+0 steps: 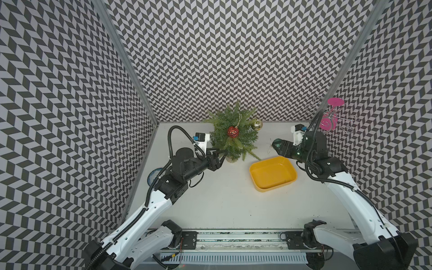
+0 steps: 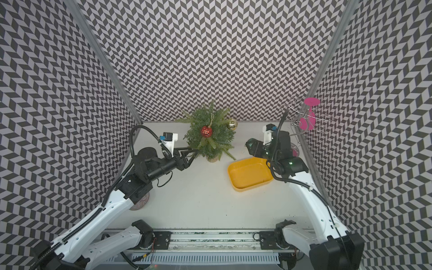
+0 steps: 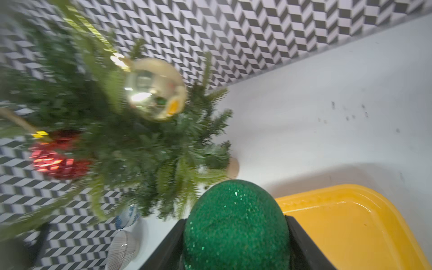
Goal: Decorate the small christmas tree with ornaments
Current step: Pick up an ornament from the container, then hang an ornament on the christmas tree.
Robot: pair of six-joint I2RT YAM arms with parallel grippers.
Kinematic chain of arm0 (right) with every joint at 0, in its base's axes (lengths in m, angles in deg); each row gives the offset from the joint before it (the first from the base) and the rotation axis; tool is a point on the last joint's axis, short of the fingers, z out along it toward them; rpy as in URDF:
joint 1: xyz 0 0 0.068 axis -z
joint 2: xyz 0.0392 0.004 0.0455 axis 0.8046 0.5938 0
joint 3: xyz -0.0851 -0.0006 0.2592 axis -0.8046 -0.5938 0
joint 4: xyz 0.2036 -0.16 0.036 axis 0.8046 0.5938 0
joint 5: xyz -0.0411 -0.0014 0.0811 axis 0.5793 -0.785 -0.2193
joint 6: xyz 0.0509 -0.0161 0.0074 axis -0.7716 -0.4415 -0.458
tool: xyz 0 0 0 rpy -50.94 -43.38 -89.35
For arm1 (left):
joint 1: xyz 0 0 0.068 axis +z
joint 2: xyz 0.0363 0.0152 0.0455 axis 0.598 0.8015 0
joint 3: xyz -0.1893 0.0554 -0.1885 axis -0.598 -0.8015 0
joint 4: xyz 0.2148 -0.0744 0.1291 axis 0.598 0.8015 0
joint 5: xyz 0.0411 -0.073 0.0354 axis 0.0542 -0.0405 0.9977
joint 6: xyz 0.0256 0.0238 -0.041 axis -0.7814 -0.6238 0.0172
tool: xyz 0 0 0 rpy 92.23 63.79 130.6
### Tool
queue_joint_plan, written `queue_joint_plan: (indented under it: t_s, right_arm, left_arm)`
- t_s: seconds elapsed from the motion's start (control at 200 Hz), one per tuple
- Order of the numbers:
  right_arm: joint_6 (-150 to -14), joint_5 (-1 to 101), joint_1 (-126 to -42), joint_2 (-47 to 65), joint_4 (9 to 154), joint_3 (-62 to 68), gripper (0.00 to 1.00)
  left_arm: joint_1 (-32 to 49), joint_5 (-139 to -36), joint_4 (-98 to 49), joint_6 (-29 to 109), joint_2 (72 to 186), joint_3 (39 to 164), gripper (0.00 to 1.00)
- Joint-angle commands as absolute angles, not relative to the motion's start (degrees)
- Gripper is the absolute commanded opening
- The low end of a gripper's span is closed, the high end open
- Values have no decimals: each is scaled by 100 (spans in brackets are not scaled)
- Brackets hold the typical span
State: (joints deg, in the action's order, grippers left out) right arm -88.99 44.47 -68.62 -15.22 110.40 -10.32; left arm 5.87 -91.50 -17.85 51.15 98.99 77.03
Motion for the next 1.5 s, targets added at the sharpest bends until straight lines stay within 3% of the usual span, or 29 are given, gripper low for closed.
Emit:
queue_joint_plan:
  t_s: [0.0, 0.676, 1.107, 1.332, 1.497]
  right_arm:
    - [-8726, 4242, -7208, -1570, 11076, -613, 59]
    - [-8616, 4067, -8648, -761, 11099, 1434, 59]
    - [-8378, 4333, -9192, 505, 11599, 3263, 59]
    - [-8279, 4543, -9374, 1207, 11970, 4222, 58]
    - [-8269, 4750, -9391, 1556, 12125, 4716, 58]
  left_arm:
    - [743, -9524, -2092, 5397, 9773, 7694, 57]
    - [1891, -10613, -2904, 6225, 9619, 7818, 31]
    - [2438, -10865, -3633, 6752, 9803, 8011, 30]
    - [2600, -10877, -3670, 6683, 10003, 8254, 39]
    - [2551, -11271, -3945, 6707, 10354, 8490, 36]
